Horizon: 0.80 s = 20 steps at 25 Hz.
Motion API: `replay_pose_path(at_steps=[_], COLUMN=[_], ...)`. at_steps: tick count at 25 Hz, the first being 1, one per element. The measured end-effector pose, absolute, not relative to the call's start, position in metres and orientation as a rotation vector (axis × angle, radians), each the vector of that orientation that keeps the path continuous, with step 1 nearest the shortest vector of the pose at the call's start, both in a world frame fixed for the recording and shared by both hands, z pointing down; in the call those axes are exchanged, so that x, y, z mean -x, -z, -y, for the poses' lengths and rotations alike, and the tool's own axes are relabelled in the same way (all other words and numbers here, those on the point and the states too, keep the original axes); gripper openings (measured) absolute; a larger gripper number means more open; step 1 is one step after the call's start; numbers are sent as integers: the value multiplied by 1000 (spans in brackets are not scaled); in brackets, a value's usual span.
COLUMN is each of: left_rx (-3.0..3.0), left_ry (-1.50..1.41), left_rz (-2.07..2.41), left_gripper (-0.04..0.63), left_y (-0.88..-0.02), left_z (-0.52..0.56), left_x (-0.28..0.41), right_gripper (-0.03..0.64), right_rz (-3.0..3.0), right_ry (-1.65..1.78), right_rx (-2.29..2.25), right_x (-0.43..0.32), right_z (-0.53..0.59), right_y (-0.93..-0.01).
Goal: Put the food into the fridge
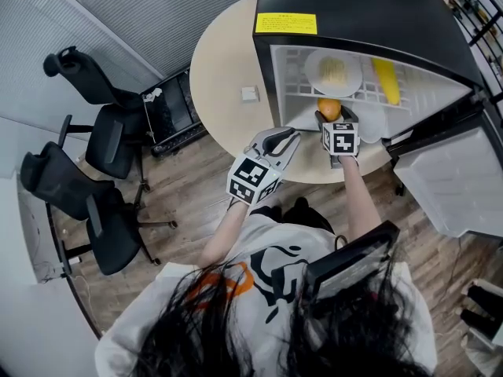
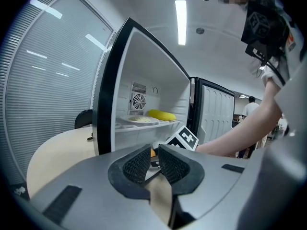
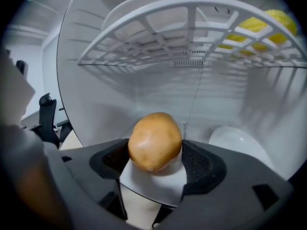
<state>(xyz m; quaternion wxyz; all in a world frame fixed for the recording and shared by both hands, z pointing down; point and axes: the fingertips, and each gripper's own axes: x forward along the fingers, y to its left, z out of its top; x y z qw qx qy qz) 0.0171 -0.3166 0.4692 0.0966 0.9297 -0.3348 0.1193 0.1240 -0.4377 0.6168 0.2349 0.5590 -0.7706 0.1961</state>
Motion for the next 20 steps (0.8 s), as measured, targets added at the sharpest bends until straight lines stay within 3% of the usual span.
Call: replay_pose_path(at_steps=[9,20], left_rx=[-2748,-2753], left_ry=[-360,-348], left_rz=[988,968], left_gripper=[44,44], left_y=[-472,-473], left_z=[317,316], left_x=[-16,-14], right_gripper=[362,360], right_rz=[2132,2204], right_ry=[-602,-566], right_rx=[-1630,-1751], right_x=[-133,-135], right_z=[428,400], right_y=[-603,-566])
